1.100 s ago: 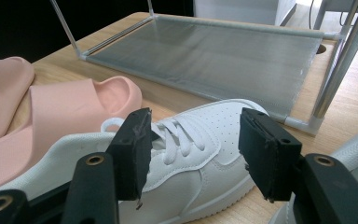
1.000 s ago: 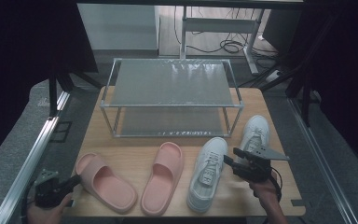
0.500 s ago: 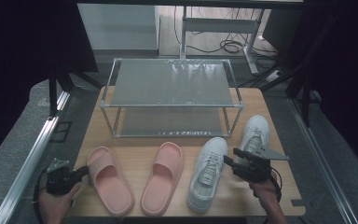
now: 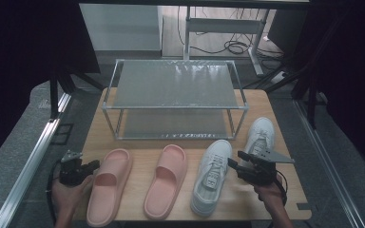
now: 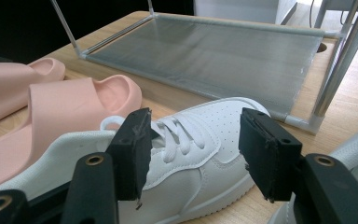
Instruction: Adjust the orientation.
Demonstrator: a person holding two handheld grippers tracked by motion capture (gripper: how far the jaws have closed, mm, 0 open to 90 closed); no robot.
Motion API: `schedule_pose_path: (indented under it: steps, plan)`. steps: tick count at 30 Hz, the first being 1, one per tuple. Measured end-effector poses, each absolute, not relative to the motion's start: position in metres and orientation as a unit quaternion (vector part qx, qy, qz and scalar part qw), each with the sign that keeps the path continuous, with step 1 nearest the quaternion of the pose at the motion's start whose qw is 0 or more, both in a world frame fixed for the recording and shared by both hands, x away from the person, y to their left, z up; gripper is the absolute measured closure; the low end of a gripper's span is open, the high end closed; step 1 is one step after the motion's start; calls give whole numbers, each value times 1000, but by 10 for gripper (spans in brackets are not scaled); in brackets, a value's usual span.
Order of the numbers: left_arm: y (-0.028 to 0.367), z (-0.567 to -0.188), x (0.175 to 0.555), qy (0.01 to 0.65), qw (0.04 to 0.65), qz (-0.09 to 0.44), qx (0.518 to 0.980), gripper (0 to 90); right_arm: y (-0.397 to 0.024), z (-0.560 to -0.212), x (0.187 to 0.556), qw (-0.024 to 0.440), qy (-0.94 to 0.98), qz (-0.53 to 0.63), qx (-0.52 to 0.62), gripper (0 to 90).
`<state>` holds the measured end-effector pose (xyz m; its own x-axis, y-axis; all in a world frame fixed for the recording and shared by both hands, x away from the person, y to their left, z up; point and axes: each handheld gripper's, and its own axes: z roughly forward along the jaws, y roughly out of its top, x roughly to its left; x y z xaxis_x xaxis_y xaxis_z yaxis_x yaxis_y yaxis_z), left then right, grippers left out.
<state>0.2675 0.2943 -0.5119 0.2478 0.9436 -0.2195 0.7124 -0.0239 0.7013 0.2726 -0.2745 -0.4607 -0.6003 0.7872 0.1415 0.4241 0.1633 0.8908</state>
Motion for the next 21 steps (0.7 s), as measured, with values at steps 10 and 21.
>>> schedule_pose_path:
  steps: [10, 21]
  plan:
    - [282, -511, 282, 585, 366, 149, 708, 860, -275, -462, 273, 181, 741, 500, 410, 447]
    - [292, -492, 266, 576, 390, 165, 699, 854, -277, -460, 272, 183, 739, 502, 411, 447]
